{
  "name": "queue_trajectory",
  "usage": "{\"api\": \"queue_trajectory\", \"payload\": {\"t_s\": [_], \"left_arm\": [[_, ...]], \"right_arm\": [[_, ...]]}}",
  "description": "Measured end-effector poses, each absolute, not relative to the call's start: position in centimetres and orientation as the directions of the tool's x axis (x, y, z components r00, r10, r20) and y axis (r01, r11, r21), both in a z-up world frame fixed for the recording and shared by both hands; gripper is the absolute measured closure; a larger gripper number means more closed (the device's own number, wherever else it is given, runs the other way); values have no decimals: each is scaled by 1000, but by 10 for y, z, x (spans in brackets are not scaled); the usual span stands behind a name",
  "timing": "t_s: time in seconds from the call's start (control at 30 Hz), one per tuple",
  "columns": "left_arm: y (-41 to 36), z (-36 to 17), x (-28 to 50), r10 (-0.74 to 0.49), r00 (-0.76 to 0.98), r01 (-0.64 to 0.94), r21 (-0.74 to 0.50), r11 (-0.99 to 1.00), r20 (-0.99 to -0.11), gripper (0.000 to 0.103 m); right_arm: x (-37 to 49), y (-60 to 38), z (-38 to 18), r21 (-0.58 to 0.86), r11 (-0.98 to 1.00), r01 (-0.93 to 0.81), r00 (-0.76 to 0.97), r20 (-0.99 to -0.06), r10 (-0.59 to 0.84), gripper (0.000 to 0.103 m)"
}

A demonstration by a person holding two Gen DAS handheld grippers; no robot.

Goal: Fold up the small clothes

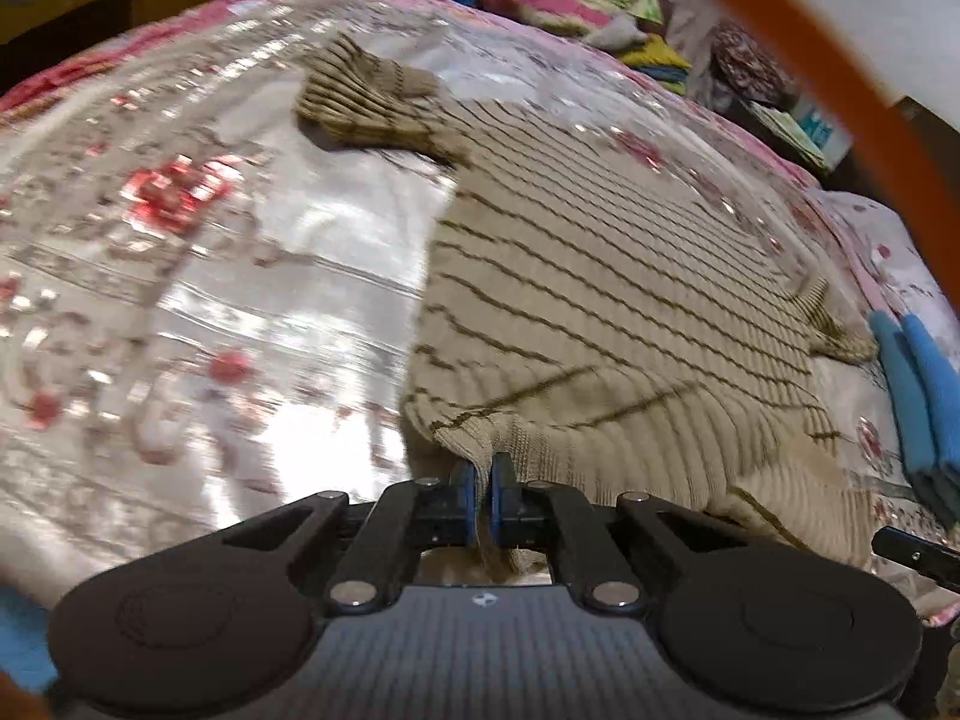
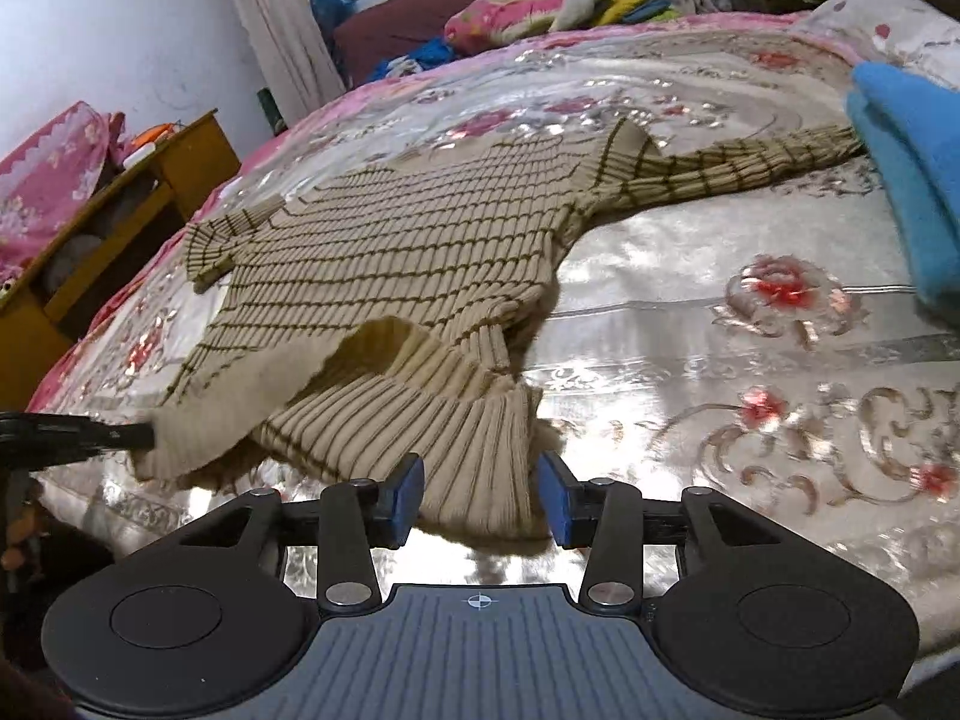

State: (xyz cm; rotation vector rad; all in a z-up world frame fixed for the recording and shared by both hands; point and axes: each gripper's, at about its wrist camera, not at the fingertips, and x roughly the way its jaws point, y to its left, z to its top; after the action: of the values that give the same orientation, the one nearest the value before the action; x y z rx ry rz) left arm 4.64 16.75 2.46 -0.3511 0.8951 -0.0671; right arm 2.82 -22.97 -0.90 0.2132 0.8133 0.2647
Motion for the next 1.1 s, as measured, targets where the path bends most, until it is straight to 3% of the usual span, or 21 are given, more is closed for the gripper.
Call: {"api": "queue_trajectory", "payload": {"t_s": [0.1,0.13,0.17,0.2,0.43,0.57,0.7,0.93,1.1], "left_arm": [[181,30,44,-167,637,-116,-308,944,-752,92],[186,30,43,-157,638,-126,-304,944,-754,92],[191,31,42,-144,638,-138,-297,945,-756,92],[195,32,41,-136,638,-143,-290,946,-758,92],[216,35,35,-75,605,-165,-217,962,-793,92],[216,38,30,-24,588,-151,-139,979,-808,92],[204,49,27,-51,624,-101,-146,984,-780,92],[151,45,46,-206,617,76,-203,976,-759,91],[144,20,63,-145,580,43,-148,988,-802,90]], "right_arm": [[43,-223,-19,289,944,-161,637,-700,323,62],[47,-221,-23,297,942,-158,625,-708,328,71],[49,-219,-24,302,940,-157,615,-715,332,92],[48,-217,-22,300,939,-168,609,-717,338,99],[2,-212,18,175,896,-407,596,-693,406,100],[-11,-204,19,104,857,-505,515,-760,396,100],[-20,-196,15,40,846,-531,496,-795,349,92],[-6,-189,26,132,866,-482,560,-714,421,90],[20,-167,-5,157,868,-472,506,-758,412,90]]}}
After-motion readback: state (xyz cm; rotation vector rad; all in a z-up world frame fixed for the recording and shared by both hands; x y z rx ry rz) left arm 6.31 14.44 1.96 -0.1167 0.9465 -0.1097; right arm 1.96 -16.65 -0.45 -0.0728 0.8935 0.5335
